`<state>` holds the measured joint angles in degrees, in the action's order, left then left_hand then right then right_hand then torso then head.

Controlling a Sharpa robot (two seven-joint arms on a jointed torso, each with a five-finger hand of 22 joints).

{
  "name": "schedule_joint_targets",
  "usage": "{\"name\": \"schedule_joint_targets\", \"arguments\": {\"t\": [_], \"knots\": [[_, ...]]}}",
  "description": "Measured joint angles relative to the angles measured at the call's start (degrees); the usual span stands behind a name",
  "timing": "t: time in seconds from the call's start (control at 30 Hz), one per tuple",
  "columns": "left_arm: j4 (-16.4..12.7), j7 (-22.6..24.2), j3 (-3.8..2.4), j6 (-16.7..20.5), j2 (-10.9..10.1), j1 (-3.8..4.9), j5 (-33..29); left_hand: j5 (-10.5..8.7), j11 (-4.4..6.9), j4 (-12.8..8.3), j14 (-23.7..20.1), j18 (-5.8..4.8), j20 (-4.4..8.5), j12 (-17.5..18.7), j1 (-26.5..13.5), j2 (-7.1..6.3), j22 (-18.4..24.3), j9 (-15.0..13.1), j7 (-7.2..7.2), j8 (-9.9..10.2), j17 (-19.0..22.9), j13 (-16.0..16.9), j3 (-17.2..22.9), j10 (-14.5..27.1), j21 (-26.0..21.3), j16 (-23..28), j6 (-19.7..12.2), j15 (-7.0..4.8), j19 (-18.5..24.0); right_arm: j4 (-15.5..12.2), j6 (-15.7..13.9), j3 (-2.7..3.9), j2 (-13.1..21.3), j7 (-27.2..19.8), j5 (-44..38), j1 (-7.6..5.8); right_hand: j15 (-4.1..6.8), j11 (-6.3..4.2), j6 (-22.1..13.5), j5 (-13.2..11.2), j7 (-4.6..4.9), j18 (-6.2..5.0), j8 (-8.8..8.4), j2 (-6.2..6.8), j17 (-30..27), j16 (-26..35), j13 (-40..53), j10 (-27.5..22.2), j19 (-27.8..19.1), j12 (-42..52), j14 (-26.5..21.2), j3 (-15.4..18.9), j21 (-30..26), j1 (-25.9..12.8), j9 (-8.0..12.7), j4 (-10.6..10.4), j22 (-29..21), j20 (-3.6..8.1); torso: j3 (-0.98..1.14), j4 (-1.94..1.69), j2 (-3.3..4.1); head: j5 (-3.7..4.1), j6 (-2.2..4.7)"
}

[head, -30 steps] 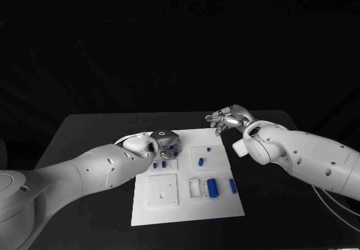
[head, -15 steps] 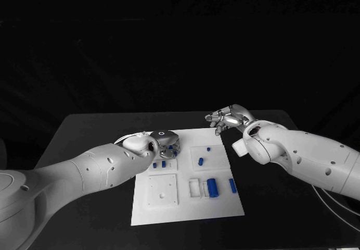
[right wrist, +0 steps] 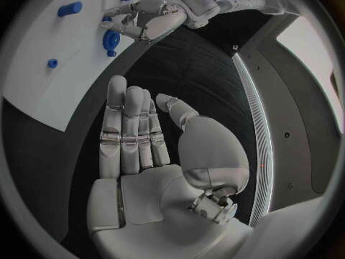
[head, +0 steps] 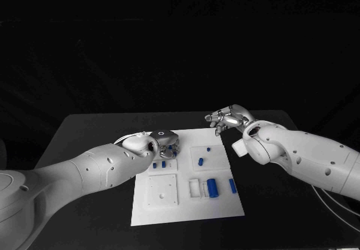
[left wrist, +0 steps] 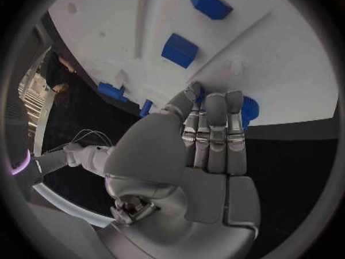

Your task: Assemble the parts on the task board

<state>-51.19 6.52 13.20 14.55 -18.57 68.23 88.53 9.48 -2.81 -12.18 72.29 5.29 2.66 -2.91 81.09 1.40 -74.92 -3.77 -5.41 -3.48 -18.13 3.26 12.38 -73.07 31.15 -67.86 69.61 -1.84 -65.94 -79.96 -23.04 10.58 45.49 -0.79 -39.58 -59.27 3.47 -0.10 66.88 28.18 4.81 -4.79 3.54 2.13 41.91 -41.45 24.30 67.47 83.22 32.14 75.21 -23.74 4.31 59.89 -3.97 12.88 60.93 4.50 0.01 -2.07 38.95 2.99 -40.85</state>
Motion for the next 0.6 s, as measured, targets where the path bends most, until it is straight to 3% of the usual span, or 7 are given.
{"name": "schedule_joint_targets", "arguments": {"t": [0.13,0.27,0.37,0.6], "knots": [[-0.62,-0.03,0.02,0.68,-0.60,-0.07,-0.38,0.23,0.18,-0.38,0.49,-0.08,0.31,-0.20,0.04,-0.05,0.00,-0.03,-0.06,0.00,0.00,0.00,0.06,-0.37,0.44,0.00,0.34,-0.09,-0.31,0.05,-0.02,0.00,-0.02,-0.02,0.00,0.00,0.00,0.00,0.00,0.00,0.00,0.00,0.00,0.00,0.00,0.00,0.00,0.00,0.00,0.00,0.00,0.00,0.00,0.00,0.00,0.00,0.00,0.00,0.00,0.00,0.00,-0.02,0.10],[-1.89,-0.06,-0.46,1.41,-1.60,-0.19,-1.07,0.22,0.18,-0.55,0.93,-0.12,0.31,-0.26,0.03,-0.05,0.01,0.02,-0.01,0.00,0.00,0.00,0.22,-0.37,0.44,0.25,0.40,-0.12,-0.31,0.14,-0.05,0.00,0.00,-0.04,0.00,0.00,0.00,0.00,0.00,0.00,0.00,0.00,0.00,0.00,0.00,0.00,0.00,0.00,0.00,0.00,0.00,0.00,0.00,0.00,0.00,0.00,0.00,0.00,-0.01,-0.01,0.00,-0.04,0.16],[-3.12,-0.06,-1.25,1.94,-2.46,-0.19,-1.76,0.22,0.18,-0.70,0.93,-0.18,0.31,-0.27,0.04,-0.06,0.01,0.02,-0.01,-0.01,-0.08,0.01,0.07,-0.37,0.66,0.25,0.40,-0.12,-0.31,0.22,-0.06,0.00,0.06,-0.05,0.01,0.00,0.00,0.00,0.00,0.00,0.00,-0.01,0.00,0.00,0.00,0.00,0.01,0.00,0.00,0.00,0.01,0.00,0.00,0.00,0.00,0.00,0.00,0.00,-0.01,-0.07,0.00,-0.07,0.25],[-6.33,-0.06,-3.85,2.80,-4.62,-0.19,-3.34,0.21,0.17,-0.72,0.93,0.43,0.33,-0.27,-0.17,0.13,0.01,0.04,-0.01,-0.01,-0.16,0.03,0.08,-0.36,0.66,0.24,0.40,-0.12,-0.34,0.30,-0.10,0.00,0.15,-0.07,0.01,0.00,0.00,0.00,0.00,0.00,0.00,0.00,0.00,0.00,-0.14,-0.24,-0.09,0.00,0.00,0.00,0.01,0.00,0.00,0.00,0.00,0.00,0.01,0.00,-0.02,-0.15,-0.03,-0.36,0.38]]}}
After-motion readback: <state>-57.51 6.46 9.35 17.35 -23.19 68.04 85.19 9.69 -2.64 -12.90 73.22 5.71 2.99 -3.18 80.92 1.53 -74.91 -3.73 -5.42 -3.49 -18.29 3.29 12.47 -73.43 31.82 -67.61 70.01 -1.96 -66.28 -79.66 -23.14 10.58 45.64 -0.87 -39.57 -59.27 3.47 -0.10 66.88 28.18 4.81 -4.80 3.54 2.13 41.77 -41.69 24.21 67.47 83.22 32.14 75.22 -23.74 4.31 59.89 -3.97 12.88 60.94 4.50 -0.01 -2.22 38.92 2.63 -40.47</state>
